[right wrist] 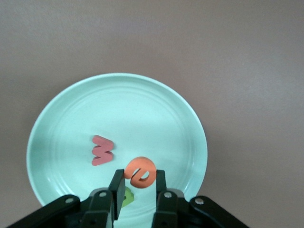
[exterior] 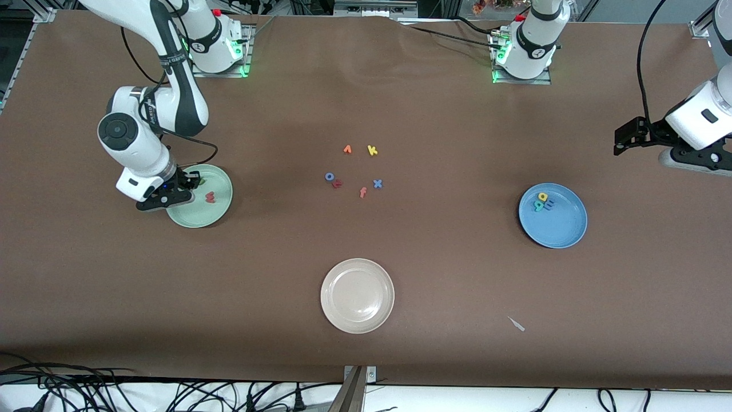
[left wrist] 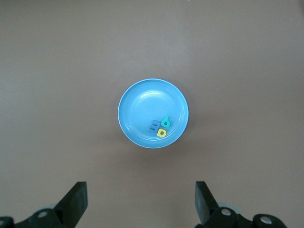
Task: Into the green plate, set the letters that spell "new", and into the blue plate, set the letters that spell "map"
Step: 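Carry the orange e to the green plate and open the right gripper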
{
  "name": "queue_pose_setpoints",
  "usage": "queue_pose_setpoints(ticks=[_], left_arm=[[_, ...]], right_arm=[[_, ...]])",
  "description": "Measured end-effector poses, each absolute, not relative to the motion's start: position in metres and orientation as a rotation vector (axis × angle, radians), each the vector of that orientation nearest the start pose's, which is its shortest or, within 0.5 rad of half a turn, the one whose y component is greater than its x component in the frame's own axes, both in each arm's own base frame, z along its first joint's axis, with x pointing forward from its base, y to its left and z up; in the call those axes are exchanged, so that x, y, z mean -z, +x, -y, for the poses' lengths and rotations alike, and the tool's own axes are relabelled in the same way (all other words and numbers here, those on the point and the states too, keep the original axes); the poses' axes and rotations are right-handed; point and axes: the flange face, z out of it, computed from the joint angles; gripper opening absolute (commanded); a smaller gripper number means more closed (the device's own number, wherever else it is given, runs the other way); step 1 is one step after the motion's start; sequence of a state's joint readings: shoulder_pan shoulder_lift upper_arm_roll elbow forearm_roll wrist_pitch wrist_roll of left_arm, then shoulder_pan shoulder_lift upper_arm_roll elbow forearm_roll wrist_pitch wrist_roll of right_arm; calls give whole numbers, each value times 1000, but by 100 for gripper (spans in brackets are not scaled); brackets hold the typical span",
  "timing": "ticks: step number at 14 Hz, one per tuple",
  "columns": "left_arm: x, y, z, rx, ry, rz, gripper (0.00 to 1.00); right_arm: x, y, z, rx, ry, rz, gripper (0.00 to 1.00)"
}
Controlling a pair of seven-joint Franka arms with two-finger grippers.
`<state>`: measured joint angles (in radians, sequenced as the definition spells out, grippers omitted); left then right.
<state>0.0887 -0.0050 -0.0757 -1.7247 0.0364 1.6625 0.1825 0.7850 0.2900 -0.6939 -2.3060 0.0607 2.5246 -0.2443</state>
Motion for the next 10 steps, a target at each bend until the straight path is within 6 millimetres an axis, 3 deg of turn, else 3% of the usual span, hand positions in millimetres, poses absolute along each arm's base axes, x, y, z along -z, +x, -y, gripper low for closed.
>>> queue_pose_setpoints(ticks=[2, 7, 9, 10], left_arm=[[-562, 555, -11, -95, -3098, -270, 100], [-562, 555, -10, -95, -3098, -271, 100], [-562, 555, -10, -95, -3098, -271, 100], [-562, 555, -10, -95, -3098, -271, 100]], right_arm=[[-247, 522, -41, -11, -3252, 503, 46], [-250, 525, -41, 5, -3252, 500, 46], [-257, 530, -43, 21, -3248, 501, 47], [-264, 535, -45, 12, -3244, 500, 52]])
